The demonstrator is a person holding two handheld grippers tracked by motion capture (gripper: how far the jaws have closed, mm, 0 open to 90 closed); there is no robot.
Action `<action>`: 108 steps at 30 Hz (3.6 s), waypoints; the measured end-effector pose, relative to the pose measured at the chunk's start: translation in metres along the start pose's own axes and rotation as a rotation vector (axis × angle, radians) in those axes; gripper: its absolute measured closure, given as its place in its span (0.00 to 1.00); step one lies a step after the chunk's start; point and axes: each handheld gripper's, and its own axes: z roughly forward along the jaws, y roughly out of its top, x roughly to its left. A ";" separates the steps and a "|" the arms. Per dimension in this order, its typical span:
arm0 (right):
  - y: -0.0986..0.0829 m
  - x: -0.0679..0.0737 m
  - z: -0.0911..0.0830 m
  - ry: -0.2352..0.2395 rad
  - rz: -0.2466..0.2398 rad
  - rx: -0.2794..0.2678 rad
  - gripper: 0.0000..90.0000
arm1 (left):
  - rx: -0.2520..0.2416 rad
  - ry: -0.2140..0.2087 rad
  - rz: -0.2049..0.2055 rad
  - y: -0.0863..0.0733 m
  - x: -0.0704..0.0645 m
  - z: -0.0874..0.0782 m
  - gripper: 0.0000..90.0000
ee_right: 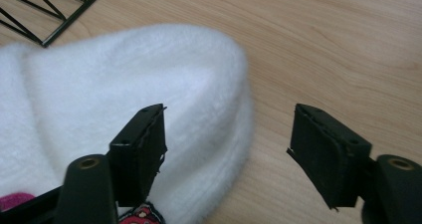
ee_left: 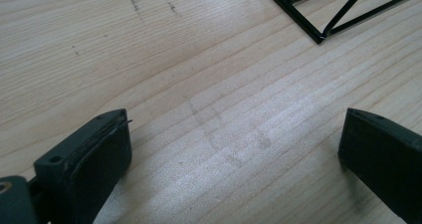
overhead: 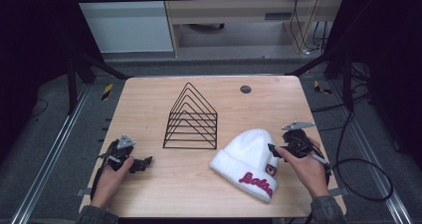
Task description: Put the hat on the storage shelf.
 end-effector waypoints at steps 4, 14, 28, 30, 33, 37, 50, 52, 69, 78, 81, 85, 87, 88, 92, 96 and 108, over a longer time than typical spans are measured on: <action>0.020 -0.002 0.006 0.007 -0.018 0.021 0.42 | 0.000 -0.001 0.001 0.000 0.000 0.000 0.00; 0.042 -0.003 0.042 0.036 -0.045 0.105 0.53 | -0.002 -0.003 -0.002 0.000 0.000 0.000 0.00; 0.042 -0.008 0.077 0.052 -0.009 0.195 0.60 | -0.001 -0.004 0.000 0.000 0.000 0.000 0.00; 0.041 -0.010 0.078 0.068 -0.002 0.198 0.63 | -0.001 -0.004 0.000 0.000 0.000 0.000 0.00; 0.041 -0.009 0.079 0.077 0.003 0.209 0.68 | -0.001 -0.004 0.000 0.000 0.000 0.000 0.00; 0.040 -0.009 0.080 0.092 0.000 0.216 0.74 | -0.001 -0.004 0.000 0.000 0.000 0.000 0.00; 0.042 -0.003 0.071 0.099 -0.044 0.198 0.92 | -0.001 -0.005 0.000 0.000 0.000 0.000 0.00; 0.044 -0.001 0.060 0.108 -0.045 0.166 0.93 | -0.001 -0.006 0.000 0.000 0.000 0.000 0.00; 0.062 0.053 -0.035 0.128 -0.252 -0.108 0.93 | -0.001 -0.006 0.000 0.000 0.000 0.000 0.00; 0.074 0.081 -0.083 0.153 -0.337 -0.249 0.93 | -0.001 -0.006 0.000 0.000 0.000 0.000 0.00; 0.078 0.083 -0.089 0.151 -0.354 -0.268 0.93 | -0.001 -0.006 0.000 0.000 0.000 0.000 0.00; 0.087 0.079 -0.096 0.144 -0.366 -0.300 0.93 | 0.000 -0.011 0.008 0.000 0.001 0.000 0.00; 0.094 0.071 -0.102 0.149 -0.355 -0.335 0.93 | -0.007 0.002 0.002 0.002 0.002 0.001 0.01; 0.094 0.071 -0.102 0.149 -0.355 -0.335 0.93 | -0.007 0.002 0.002 0.002 0.002 0.001 0.03; 0.104 0.059 -0.106 0.162 -0.316 -0.380 0.93 | -0.031 0.013 0.028 0.008 0.001 -0.004 0.05; 0.116 0.052 -0.110 0.162 -0.294 -0.426 0.93 | -0.091 0.000 0.035 0.022 0.004 -0.024 0.05; 0.148 0.050 -0.121 0.113 -0.294 -0.486 0.93 | -0.185 -0.096 0.097 0.087 0.001 -0.071 0.05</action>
